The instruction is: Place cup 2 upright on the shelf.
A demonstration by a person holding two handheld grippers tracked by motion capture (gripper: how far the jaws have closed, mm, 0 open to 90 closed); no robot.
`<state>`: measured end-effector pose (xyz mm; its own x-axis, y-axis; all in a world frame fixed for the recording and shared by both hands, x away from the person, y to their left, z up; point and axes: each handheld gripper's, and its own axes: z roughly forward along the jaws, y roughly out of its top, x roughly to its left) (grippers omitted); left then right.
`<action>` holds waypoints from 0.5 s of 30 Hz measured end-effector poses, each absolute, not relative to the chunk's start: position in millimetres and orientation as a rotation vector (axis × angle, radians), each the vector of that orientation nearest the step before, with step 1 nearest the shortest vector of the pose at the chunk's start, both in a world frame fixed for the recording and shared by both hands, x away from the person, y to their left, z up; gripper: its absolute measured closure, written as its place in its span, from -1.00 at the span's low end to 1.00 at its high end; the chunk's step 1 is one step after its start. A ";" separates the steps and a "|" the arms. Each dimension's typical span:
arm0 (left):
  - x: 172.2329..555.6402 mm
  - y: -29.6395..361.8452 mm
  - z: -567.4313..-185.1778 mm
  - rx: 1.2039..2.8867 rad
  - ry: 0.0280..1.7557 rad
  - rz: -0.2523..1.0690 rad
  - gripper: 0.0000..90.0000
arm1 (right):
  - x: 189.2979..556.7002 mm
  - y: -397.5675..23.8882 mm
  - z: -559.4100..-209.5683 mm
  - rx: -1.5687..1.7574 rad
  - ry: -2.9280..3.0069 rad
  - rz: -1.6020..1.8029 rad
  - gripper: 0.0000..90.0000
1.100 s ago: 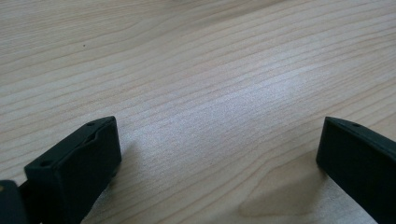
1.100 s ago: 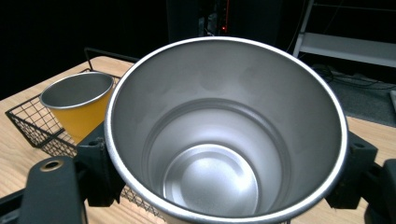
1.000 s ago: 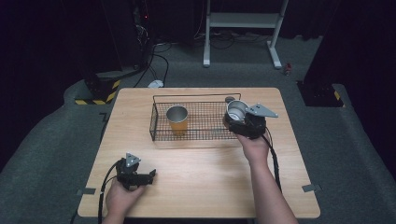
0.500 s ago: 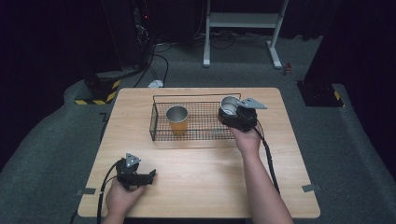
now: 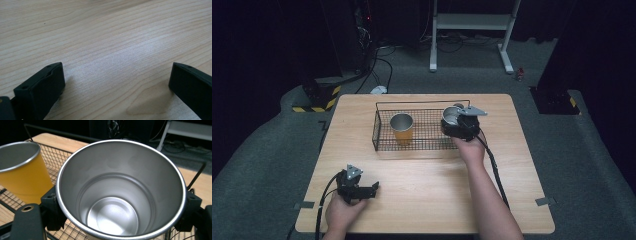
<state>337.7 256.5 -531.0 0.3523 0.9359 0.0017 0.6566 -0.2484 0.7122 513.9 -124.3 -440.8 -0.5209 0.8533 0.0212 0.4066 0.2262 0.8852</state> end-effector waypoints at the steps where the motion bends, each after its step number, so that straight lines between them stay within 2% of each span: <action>1: 337.7 256.5 -531.0 1.997 1.382 0.580 -0.98 | 514.8 -123.6 -442.9 1.166 2.034 1.240 -0.59; 15: 337.5 256.6 -530.9 1.998 1.380 0.579 -0.98 | 520.6 -119.5 -459.6 1.218 2.096 1.158 -0.59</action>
